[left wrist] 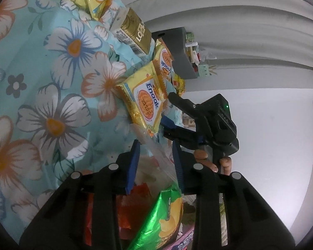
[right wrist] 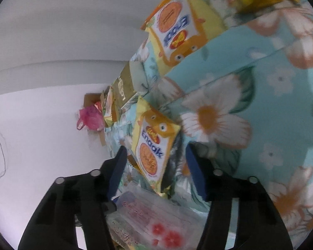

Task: Collect trash
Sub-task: 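Return both tools to the bed and grasp snack wrappers, then lift the held wrappers from the bed with both tools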

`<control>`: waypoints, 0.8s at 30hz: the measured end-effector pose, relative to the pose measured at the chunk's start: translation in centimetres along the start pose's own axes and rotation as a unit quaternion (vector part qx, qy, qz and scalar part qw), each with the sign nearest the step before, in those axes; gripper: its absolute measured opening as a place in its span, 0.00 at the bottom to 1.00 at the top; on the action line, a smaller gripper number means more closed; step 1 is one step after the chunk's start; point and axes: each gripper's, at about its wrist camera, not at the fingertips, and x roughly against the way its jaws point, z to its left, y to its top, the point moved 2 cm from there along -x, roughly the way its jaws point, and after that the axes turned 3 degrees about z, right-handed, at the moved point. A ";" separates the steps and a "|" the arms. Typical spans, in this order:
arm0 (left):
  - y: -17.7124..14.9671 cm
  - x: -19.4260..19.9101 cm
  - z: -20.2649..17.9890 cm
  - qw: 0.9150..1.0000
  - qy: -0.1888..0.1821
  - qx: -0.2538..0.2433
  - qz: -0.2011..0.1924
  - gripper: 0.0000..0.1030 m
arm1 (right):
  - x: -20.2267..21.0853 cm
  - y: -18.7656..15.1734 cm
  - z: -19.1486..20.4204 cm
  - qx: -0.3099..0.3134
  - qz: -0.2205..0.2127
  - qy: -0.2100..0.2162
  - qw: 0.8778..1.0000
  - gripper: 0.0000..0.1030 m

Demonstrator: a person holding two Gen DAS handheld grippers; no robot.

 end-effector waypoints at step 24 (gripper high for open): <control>-0.2 1.6 -3.8 0.995 -0.059 -0.069 -0.029 0.05 | 4.9 -0.5 2.7 0.063 -0.105 0.038 0.992 0.04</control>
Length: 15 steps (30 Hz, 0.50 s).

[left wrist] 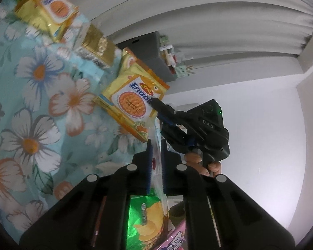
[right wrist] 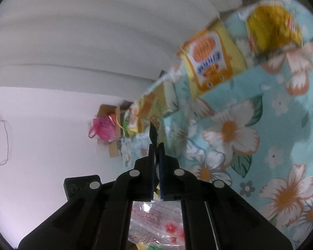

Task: Collect trash
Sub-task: 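Lift the held wrappers from the bed with both tools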

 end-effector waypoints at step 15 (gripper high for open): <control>-1.6 3.3 -4.4 0.995 -0.045 -0.080 -0.045 0.05 | 9.2 -2.2 1.1 0.025 -0.082 0.046 0.995 0.04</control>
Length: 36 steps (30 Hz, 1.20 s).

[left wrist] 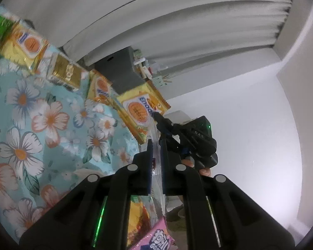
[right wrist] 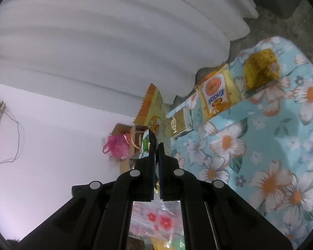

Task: Collect trash
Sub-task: 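Lift the held wrappers from the bed with both tools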

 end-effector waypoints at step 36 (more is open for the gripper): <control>-19.5 -10.5 -19.3 0.970 0.027 -0.184 0.155 0.05 | 35.2 -24.9 -6.6 -0.041 -0.252 -0.097 0.962 0.04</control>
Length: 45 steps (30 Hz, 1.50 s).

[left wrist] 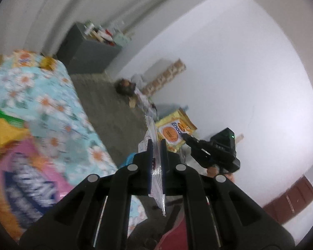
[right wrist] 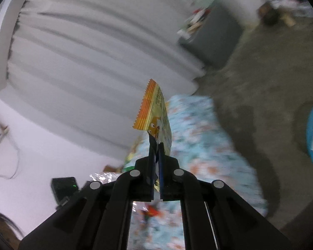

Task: Collect trash
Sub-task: 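Lift the held wrappers from the bed with both tools, then open both tools over the blue wastebasket to drop the wrappers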

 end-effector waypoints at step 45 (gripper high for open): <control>-10.2 -49.3 -1.8 0.960 0.116 -0.034 0.253 0.55 | 6.1 -5.5 -38.6 -0.302 -0.096 -0.255 0.913 0.40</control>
